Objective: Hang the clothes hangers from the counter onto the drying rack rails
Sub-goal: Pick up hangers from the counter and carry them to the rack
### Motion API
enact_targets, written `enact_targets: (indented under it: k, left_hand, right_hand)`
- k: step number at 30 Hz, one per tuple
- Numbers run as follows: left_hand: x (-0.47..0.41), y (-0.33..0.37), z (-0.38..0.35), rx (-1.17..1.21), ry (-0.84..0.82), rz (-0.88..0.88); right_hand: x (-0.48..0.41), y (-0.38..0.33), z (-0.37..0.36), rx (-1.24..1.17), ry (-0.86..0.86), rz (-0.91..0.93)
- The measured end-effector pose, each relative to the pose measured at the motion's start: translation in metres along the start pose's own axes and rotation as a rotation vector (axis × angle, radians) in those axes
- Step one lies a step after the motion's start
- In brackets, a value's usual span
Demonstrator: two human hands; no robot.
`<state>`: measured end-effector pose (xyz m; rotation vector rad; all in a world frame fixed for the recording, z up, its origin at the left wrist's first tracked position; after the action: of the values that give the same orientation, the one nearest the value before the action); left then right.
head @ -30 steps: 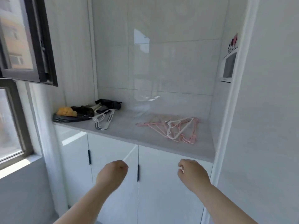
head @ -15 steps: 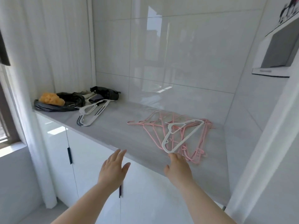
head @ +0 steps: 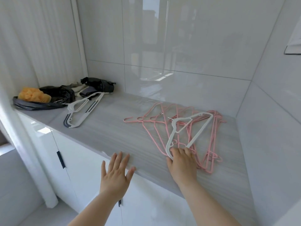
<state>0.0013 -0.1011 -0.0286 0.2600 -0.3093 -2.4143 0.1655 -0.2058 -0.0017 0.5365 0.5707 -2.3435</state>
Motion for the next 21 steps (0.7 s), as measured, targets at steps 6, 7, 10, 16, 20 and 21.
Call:
enact_targets:
  k: [6,7,10,16,20,21]
  left_hand:
    - [0.0,-0.002,0.002,0.006,0.004,-0.026]
    - [0.0,-0.002,0.002,0.009,0.009,-0.032]
    - [0.001,-0.003,0.004,0.01,0.009,-0.041]
    - [0.002,-0.006,0.011,-0.022,-0.037,-0.078]
    - [0.004,-0.007,0.016,-0.033,-0.076,-0.097]
    - [0.004,-0.006,0.017,-0.034,-0.083,-0.101]
  right_hand:
    - [-0.003,0.005,-0.004,0.009,0.17,0.003]
    - [-0.004,0.007,-0.006,-0.013,0.185,-0.01]
    - [-0.006,0.01,-0.005,-0.162,0.232,-0.079]
    - [-0.007,0.015,0.007,-0.352,0.373,-0.174]
    - [-0.01,0.024,0.019,-0.426,0.483,-0.159]
    - [-0.012,0.026,0.024,-0.43,0.498,-0.161]
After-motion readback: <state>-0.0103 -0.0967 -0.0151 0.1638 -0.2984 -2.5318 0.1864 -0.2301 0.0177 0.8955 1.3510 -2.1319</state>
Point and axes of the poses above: each hand's wrist, its own x-axis away from the middle knuckle, its own z-axis out of the back of the hand, y = z × x, the point moved 2 cm from there along -x, towards the middle knuckle, and after that the axes turned 14 degrees about -z, right-handed, at the moved point
